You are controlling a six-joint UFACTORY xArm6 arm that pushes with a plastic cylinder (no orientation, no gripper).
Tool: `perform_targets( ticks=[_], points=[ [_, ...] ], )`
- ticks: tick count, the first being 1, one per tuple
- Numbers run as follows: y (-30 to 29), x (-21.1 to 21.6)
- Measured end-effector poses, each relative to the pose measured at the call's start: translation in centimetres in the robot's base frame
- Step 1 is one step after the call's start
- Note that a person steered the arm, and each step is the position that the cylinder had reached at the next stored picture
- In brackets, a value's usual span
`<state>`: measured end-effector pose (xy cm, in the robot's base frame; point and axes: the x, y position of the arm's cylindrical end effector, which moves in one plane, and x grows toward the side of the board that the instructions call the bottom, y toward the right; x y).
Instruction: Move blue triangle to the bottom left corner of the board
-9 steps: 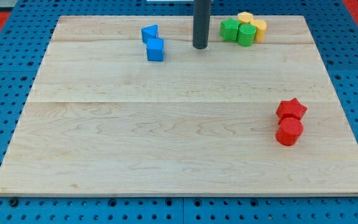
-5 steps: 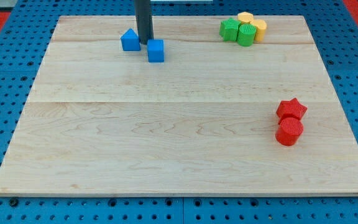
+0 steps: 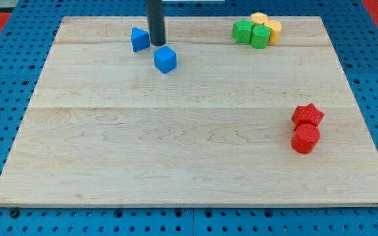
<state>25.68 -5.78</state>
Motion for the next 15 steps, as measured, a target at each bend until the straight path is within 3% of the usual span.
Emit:
perform_targets(
  ticks=[1,2,4,6,7,8,10,11,12,13,14,15],
  points=[
    [-9.5,-1.3],
    [-12.1,4.3],
    [-11.6,-4.7],
    [-5.0,4.0],
    [-11.7,9.8],
    [-14.1,11.8],
    [-11.9,8.9],
    [-10.8,14.4],
    [-8.1,16.5],
    [-10.4,21.5],
    [-6.7,22.0],
    [-6.7,24.4]
  ],
)
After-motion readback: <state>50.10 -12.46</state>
